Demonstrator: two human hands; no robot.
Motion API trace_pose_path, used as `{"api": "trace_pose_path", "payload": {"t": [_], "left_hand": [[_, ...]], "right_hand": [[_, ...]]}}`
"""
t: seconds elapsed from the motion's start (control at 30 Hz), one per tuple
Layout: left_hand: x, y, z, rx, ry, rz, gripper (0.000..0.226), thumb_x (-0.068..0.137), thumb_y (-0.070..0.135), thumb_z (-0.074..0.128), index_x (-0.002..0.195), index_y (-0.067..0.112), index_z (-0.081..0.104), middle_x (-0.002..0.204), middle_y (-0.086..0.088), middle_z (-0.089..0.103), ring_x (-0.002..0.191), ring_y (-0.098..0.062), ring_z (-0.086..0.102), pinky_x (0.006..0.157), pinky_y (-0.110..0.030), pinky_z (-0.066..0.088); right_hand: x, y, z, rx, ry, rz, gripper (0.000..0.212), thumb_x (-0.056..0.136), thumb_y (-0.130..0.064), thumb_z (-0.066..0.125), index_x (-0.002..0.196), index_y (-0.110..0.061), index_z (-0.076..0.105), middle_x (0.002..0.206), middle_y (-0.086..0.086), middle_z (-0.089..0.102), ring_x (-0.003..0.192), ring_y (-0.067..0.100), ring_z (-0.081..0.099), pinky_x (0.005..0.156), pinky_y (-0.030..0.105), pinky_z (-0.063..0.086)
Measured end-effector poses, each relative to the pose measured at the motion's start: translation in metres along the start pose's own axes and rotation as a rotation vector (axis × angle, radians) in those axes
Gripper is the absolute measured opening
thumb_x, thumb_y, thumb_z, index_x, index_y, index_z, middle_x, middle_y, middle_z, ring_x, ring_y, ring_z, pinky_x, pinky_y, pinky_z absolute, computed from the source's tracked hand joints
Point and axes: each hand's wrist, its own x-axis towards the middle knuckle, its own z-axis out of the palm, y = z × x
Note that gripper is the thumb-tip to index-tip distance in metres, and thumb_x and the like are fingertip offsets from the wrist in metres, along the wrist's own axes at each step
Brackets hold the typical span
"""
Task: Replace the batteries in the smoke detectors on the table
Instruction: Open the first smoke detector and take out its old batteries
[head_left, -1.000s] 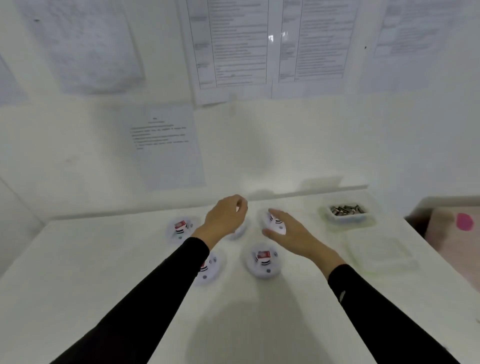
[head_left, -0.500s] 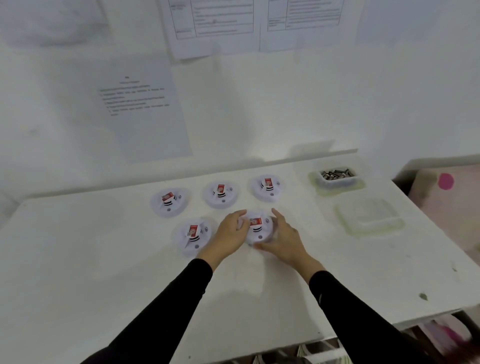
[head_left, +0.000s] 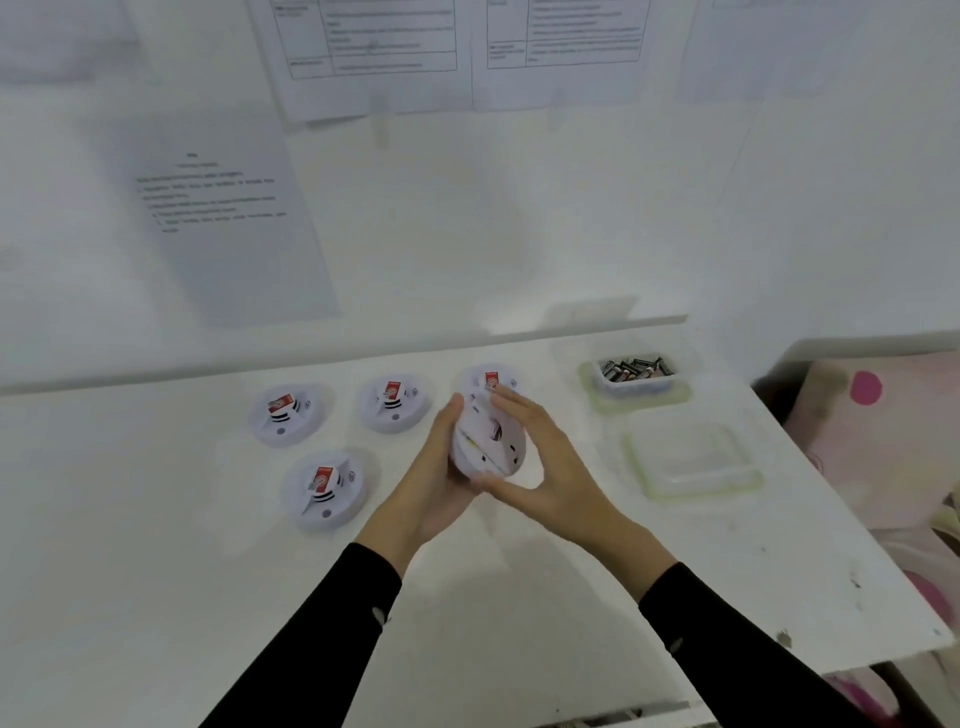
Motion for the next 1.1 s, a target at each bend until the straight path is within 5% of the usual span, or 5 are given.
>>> {"api": "trace_pose_path", "payload": {"t": [0.2, 0.37, 0.73, 0.97, 1.1], "left_hand": [[0.013, -0.009, 0.043, -0.212, 0.037, 0.114, 0.065, 0.089, 0.058, 0.048, 0.129, 0.009, 0.062, 0.131, -0.019, 0.062, 0.116, -0.033, 0.059, 0.110, -0.049, 0.036], [0.023, -0.024, 0.066, -0.215, 0.036, 0.114, 0.068, 0.090, 0.060, 0.044, 0.134, 0.010, 0.058, 0.131, -0.019, 0.062, 0.116, -0.033, 0.063, 0.106, -0.048, 0.042], [0.041, -0.037, 0.078, -0.215, 0.071, 0.131, 0.071, 0.092, 0.065, 0.038, 0.141, 0.016, 0.052, 0.135, -0.015, 0.060, 0.122, -0.033, 0.056, 0.114, -0.054, 0.031], [0.049, -0.028, 0.083, -0.163, 0.041, 0.117, 0.056, 0.090, 0.059, 0.042, 0.120, 0.017, 0.065, 0.123, -0.014, 0.065, 0.107, -0.032, 0.066, 0.091, -0.045, 0.051], [0.054, -0.025, 0.081, -0.171, 0.051, 0.098, 0.056, 0.096, 0.058, 0.035, 0.117, 0.016, 0.067, 0.118, -0.015, 0.068, 0.101, -0.031, 0.069, 0.083, -0.043, 0.056]], "right_hand": [[0.001, 0.007, -0.037, 0.038, 0.136, -0.020, 0.051, 0.082, -0.047, 0.067, 0.126, -0.021, 0.061, 0.133, -0.012, 0.051, 0.130, 0.009, 0.045, 0.107, 0.027, 0.038], [0.006, 0.022, -0.053, -0.131, 0.211, -0.027, 0.064, 0.072, -0.061, 0.065, 0.128, -0.032, 0.058, 0.118, -0.010, 0.048, 0.112, 0.008, 0.041, 0.099, 0.033, 0.041], [0.013, 0.039, -0.076, -0.276, 0.227, -0.157, 0.065, 0.069, -0.064, 0.067, 0.120, -0.025, 0.064, 0.110, -0.006, 0.053, 0.101, 0.014, 0.044, 0.092, 0.039, 0.041], [0.026, 0.046, -0.081, -0.302, 0.250, -0.243, 0.065, 0.067, -0.059, 0.072, 0.114, -0.014, 0.067, 0.106, -0.001, 0.057, 0.098, 0.014, 0.046, 0.088, 0.027, 0.038], [0.033, 0.048, -0.082, -0.315, 0.246, -0.281, 0.065, 0.066, -0.057, 0.073, 0.113, -0.012, 0.067, 0.104, 0.000, 0.059, 0.097, 0.012, 0.046, 0.085, 0.034, 0.043]]}}
